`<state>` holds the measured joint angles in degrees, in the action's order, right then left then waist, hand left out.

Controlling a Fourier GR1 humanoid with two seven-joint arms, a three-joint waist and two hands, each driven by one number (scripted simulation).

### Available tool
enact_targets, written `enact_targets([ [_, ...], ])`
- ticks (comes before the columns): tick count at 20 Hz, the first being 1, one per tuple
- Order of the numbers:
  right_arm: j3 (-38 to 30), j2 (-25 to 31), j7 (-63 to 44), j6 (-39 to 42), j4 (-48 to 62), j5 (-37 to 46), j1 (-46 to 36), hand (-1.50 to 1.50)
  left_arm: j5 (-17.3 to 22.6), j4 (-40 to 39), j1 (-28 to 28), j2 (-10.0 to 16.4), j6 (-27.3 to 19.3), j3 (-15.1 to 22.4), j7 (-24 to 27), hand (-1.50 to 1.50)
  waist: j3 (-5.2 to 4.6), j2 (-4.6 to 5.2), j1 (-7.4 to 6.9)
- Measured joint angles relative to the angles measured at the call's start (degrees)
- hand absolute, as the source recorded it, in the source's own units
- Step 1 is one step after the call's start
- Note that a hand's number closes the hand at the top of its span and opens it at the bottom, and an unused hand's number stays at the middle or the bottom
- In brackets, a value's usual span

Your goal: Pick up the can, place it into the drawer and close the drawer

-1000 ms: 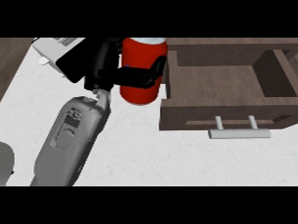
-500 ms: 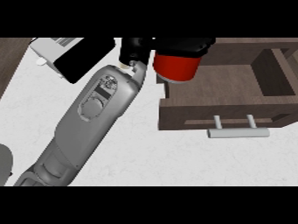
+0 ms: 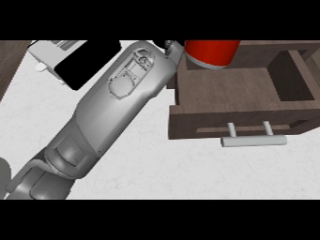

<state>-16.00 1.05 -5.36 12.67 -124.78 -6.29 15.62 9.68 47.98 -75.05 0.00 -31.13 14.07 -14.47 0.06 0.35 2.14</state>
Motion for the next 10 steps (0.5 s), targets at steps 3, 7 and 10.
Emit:
enact_targets([
  [3,0.43,0.30,-1.26,-0.72,-0.66,0.15,-0.66,-1.50,2.09,-4.36,-2.65,0.01,-0.08,0.95,1.36,1.50,-0.01,0.06,0.24],
  [7,0.02,0.80,-0.58,-0.22,0.78,-0.10,-1.59,-1.50,5.30,-10.25,-6.26,0.01,-0.54,1.98,3.81,1.50,0.04,0.26,0.90],
  [10,0.42,0.99,-2.02,-0.72,0.49,0.03,-2.97,-1.50,7.13,-13.54,-8.40,0.00,-0.99,3.71,4.73,1.50,0.03,0.32,1.11],
])
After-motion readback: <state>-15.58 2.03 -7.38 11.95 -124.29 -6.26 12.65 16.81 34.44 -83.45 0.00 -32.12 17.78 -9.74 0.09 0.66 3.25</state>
